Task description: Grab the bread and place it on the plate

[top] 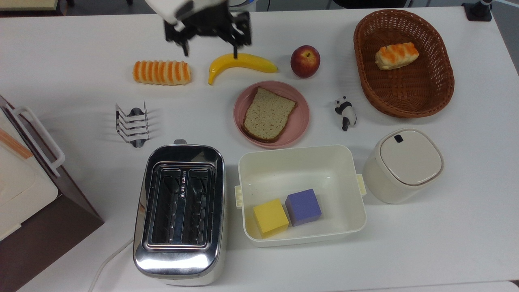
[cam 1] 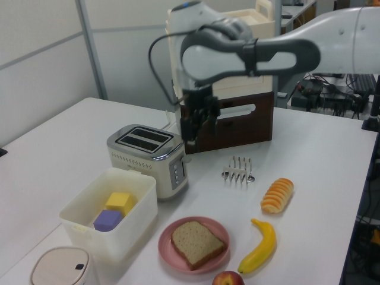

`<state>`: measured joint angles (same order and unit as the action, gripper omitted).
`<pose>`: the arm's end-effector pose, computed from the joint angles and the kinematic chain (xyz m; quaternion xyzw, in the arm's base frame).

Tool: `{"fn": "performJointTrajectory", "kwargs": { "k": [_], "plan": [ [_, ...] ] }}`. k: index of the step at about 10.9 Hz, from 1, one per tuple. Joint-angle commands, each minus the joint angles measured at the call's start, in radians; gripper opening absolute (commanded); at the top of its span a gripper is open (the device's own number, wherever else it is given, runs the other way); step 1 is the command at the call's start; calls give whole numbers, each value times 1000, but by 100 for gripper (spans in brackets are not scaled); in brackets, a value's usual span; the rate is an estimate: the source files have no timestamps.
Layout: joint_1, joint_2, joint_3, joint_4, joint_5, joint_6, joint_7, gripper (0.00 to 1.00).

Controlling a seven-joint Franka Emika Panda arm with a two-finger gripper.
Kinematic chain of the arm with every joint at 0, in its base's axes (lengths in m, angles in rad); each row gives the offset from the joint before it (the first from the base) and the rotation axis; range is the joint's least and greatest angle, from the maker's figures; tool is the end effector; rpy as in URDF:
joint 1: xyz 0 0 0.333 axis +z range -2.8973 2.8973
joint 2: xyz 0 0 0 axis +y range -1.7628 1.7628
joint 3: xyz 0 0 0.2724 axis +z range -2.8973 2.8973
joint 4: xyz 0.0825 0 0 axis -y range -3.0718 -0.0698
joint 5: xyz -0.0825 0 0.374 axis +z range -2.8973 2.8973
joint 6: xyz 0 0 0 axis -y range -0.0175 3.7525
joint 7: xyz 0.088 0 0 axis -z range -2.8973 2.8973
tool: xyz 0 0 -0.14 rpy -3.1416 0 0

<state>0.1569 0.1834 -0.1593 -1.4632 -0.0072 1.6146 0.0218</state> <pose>0.5931 0.0039 0.4983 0.9997 -0.0108 -0.0147 0.0182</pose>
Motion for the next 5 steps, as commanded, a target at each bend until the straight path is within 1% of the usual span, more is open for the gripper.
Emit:
{"fn": "performJointTrajectory", "kwargs": {
  "k": [1, 2, 3, 5],
  "plan": [
    [-29, -39, 4, -34, -16, -30, -29, 100],
    [-31, -38, 10, -34, -17, -30, -33, 100],
    [-51, -41, 14, -31, -14, -30, -42, 100],
    [-56, -42, 6, -23, -13, -32, -57, 100]
  ]
}}
